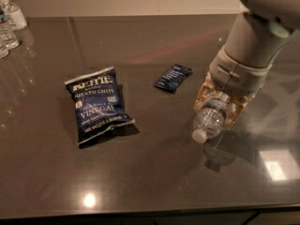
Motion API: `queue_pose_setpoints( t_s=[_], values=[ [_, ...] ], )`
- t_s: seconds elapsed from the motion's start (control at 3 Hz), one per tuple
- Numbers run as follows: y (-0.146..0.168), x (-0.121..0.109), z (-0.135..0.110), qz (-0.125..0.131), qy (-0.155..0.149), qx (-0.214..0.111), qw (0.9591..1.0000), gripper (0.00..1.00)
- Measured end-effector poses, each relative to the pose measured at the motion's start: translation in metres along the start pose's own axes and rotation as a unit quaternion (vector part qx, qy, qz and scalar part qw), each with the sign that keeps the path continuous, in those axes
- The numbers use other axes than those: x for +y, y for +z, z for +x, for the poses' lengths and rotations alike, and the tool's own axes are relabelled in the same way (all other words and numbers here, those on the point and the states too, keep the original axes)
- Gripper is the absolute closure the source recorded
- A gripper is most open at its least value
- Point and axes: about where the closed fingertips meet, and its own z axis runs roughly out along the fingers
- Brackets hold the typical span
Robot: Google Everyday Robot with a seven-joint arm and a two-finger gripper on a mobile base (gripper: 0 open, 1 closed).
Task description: Place water bottle upright
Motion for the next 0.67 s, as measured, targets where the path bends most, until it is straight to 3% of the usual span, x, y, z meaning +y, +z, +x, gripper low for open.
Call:
queue_pose_setpoints(
  t_s=[0.33, 0.67],
  values=[
    [-0.036, -0.017, 0.007, 0.055, 0.093, -0.052, 0.9928, 1.00],
    [-0.075, -0.031, 0.006, 0.121, 0.168, -0.114, 0.9716, 1.00]
  ],
)
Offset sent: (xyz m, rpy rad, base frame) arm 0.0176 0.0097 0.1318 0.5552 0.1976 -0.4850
